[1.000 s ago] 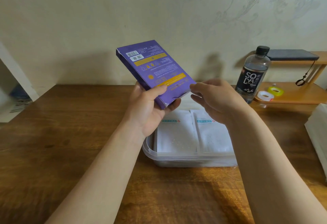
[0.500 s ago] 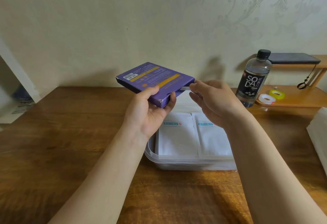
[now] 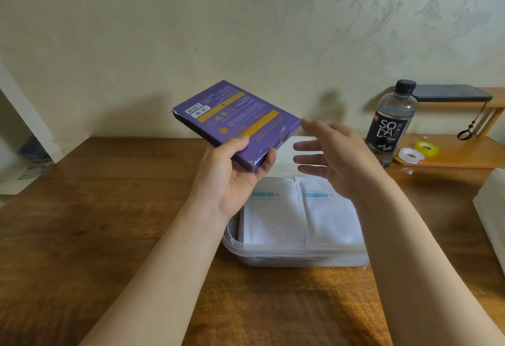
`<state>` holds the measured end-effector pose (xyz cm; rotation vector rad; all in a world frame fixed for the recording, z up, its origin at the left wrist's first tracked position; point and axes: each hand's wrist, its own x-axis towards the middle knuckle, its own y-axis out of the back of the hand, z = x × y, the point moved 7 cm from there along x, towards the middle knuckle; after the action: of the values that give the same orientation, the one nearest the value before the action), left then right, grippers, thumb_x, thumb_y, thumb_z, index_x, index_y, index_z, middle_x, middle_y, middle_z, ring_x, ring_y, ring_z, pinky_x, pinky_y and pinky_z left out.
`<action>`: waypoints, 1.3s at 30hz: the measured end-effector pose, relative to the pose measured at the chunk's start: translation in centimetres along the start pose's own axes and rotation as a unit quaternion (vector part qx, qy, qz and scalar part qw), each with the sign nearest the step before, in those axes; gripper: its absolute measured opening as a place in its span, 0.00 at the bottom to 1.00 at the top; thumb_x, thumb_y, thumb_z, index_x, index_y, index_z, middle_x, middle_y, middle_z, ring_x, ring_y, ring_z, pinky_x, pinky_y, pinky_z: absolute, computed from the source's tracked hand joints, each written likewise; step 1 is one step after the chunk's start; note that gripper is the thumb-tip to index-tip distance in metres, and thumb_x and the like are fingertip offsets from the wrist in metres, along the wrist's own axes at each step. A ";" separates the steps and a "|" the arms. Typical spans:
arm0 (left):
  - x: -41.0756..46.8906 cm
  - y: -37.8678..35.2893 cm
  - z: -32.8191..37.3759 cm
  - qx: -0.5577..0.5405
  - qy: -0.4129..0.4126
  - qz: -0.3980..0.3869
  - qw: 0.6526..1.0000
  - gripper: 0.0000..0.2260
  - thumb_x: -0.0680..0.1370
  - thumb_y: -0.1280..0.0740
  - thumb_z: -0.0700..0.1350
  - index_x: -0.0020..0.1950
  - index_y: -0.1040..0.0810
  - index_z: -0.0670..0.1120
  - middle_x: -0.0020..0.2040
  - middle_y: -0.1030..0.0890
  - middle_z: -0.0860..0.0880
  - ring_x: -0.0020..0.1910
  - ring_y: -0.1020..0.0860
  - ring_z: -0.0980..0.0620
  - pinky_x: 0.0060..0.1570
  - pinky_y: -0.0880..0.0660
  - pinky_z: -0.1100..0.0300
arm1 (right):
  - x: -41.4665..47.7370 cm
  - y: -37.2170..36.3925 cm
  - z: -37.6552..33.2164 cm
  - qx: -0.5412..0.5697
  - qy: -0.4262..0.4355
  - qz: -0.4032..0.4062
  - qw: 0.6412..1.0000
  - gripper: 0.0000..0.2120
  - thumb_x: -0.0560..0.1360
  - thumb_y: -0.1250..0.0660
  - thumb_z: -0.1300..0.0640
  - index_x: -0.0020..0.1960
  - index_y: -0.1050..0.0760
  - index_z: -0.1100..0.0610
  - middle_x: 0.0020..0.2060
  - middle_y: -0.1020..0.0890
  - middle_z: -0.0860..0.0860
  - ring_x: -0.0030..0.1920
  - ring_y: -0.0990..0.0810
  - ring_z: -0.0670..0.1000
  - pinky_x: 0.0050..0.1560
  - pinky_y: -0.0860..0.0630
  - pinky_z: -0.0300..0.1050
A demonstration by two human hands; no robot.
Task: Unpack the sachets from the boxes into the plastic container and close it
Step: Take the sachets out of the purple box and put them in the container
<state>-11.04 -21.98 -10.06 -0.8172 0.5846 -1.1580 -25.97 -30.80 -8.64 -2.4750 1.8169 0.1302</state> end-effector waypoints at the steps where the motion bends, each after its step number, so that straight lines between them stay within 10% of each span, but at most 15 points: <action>1: 0.0 -0.1 -0.2 0.014 -0.001 -0.008 1.000 0.16 0.81 0.37 0.35 0.68 0.25 0.46 0.62 0.18 0.39 0.54 0.16 0.39 0.43 0.18 0.50 | 0.0 -0.3 0.2 0.008 0.002 0.004 1.000 0.19 0.75 0.28 0.45 0.57 0.26 0.57 0.48 0.16 0.58 0.44 0.14 0.58 0.49 0.16 0.56; 15: 0.4 0.1 -0.7 0.066 0.017 -0.026 0.997 0.18 0.82 0.38 0.38 0.73 0.28 0.45 0.66 0.20 0.38 0.60 0.18 0.38 0.48 0.19 0.43 | 0.0 -1.3 0.1 0.159 0.040 -0.085 0.983 0.07 0.79 0.36 0.70 0.55 0.22 0.66 0.43 0.15 0.62 0.43 0.14 0.60 0.44 0.17 0.49; 24: 0.5 1.1 -1.4 0.023 0.109 0.030 0.993 0.19 0.81 0.32 0.50 0.68 0.28 0.42 0.69 0.26 0.33 0.63 0.20 0.38 0.41 0.18 0.39 | 0.5 -0.5 -0.4 0.111 0.072 -0.104 0.986 0.24 0.74 0.41 0.78 0.64 0.25 0.59 0.52 0.19 0.61 0.48 0.18 0.59 0.52 0.18 0.53; 28: 0.3 1.3 -0.9 0.043 0.113 0.062 0.991 0.12 0.81 0.33 0.49 0.60 0.26 0.44 0.55 0.26 0.44 0.43 0.21 0.50 0.24 0.20 0.59 | 0.2 -0.1 -0.8 -0.060 0.157 -0.065 0.984 0.26 0.74 0.32 0.71 0.58 0.25 0.41 0.51 0.17 0.59 0.51 0.17 0.62 0.52 0.17 0.54; 32: 0.8 1.5 -0.7 -0.007 0.111 0.058 0.992 0.18 0.81 0.33 0.44 0.70 0.28 0.41 0.63 0.28 0.45 0.60 0.26 0.46 0.31 0.17 0.54 | -0.1 0.3 -1.8 -0.227 0.228 0.010 0.947 0.19 0.74 0.26 0.60 0.61 0.26 0.45 0.47 0.17 0.47 0.43 0.16 0.48 0.47 0.18 0.49; 39: 0.5 0.8 -0.9 -0.005 0.111 0.046 0.993 0.25 0.80 0.33 0.38 0.75 0.34 0.33 0.73 0.30 0.33 0.68 0.24 0.38 0.41 0.17 0.47 | -0.1 1.5 -2.6 -0.118 0.231 0.048 0.965 0.04 0.75 0.27 0.53 0.49 0.17 0.51 0.42 0.14 0.50 0.46 0.15 0.50 0.53 0.18 0.58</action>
<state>-11.16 -22.56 -11.25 -0.6671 0.8046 -1.1708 -27.32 -31.42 -6.07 -2.7577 2.2112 -0.2658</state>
